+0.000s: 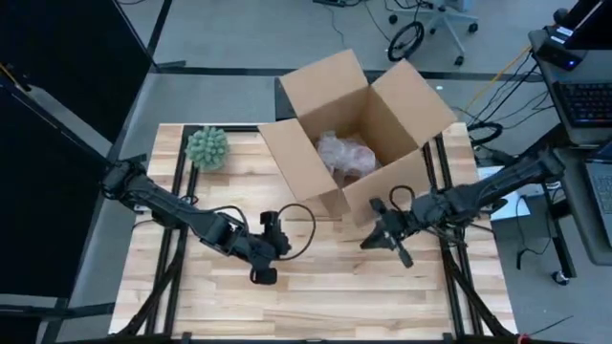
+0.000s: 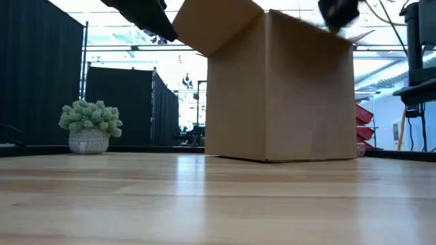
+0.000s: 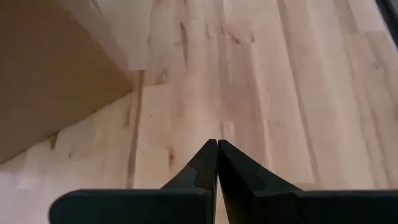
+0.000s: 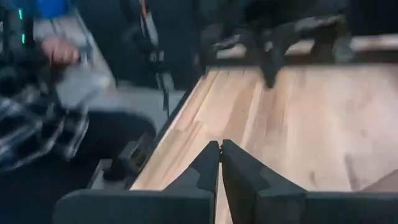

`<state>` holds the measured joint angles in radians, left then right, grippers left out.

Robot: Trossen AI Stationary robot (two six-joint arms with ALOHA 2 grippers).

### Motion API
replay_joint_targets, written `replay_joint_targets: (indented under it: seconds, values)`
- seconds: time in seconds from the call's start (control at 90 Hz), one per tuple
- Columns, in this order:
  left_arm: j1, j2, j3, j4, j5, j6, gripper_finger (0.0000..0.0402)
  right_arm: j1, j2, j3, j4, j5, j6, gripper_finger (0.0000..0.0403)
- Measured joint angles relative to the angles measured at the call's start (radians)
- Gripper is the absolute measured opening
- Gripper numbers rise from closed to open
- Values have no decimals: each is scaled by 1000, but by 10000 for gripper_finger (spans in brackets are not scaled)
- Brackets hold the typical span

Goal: Wrap mug
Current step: Return to Home Position

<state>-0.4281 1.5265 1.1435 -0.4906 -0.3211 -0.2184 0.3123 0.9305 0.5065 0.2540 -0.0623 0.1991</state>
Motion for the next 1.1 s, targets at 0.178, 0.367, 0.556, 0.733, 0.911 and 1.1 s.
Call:
replay_joint_targets:
  seconds: [0.178, 0.367, 0.556, 0.733, 0.911, 1.1]
  values:
    - [21, 0, 0, 13, 49, 50, 0, -99, -51, -192, 168, -87, 19, 0]
    - [30, 0, 0, 11, 51, 66, 0, -113, -72, -275, 171, -93, 161, 0]
    - [29, 0, 0, 13, 11, 78, 0, -66, -74, -326, 155, -78, 134, 0]
    - [30, 0, 0, 42, -10, 69, 0, -129, -97, -376, 147, 131, 97, 0]
    - [32, 0, 0, 32, -3, 123, 0, -224, -229, -409, 147, -3, -2, 0]
    - [43, 0, 0, -18, 9, 118, 0, -292, -428, -492, 147, -5, 3, 0]
